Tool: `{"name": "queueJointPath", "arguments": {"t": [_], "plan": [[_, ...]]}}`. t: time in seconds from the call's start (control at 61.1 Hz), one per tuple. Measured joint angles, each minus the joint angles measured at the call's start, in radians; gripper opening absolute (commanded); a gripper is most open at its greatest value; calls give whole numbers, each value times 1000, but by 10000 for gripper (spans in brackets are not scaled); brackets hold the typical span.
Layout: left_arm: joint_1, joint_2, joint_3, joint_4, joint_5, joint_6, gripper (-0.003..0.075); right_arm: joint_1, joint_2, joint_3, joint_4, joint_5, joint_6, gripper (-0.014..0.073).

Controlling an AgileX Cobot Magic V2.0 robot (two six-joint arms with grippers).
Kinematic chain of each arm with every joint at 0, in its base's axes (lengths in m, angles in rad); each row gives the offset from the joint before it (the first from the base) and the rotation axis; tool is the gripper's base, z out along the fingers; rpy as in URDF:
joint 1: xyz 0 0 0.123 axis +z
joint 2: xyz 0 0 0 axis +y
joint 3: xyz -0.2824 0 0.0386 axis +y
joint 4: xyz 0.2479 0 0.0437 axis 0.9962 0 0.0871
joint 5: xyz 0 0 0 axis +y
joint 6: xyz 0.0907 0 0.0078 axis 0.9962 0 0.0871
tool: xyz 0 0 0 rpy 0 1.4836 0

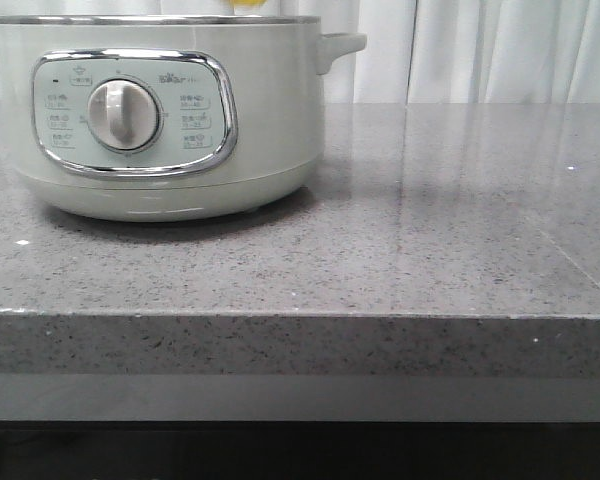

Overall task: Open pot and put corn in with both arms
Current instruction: 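Carry the corn over the open pot with the right gripper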

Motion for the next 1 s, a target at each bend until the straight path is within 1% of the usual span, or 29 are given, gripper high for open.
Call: {"name": "queueJointPath", "arguments": {"t": [0.229, 0.295, 0.36, 0.606, 0.671, 0.72, 0.736, 0.851, 0.867, 0.998], "plan": [[0, 0, 0, 0, 0, 0, 167, 9, 70, -4, 0, 65, 0, 477], [0, 0, 0, 0, 0, 0, 167, 9, 72, -6, 0, 70, 0, 521], [0, 0, 0, 0, 0, 0, 167, 9, 72, -8, 0, 70, -1, 542], [0, 0, 0, 0, 0, 0, 167, 9, 72, -10, 0, 77, -1, 529], [0, 0, 0, 0, 0, 0, 167, 9, 72, -10, 0, 80, -1, 477], [0, 0, 0, 0, 0, 0, 167, 9, 72, -10, 0, 80, -1, 413], [0, 0, 0, 0, 0, 0, 167, 9, 72, -10, 0, 81, -1, 373], [0, 0, 0, 0, 0, 0, 167, 9, 67, -10, 0, 83, -1, 167], [0, 0, 0, 0, 0, 0, 167, 9, 65, -10, 0, 83, -1, 125], [0, 0, 0, 0, 0, 0, 167, 7, 44, -10, 0, 83, -2, -71]]}}
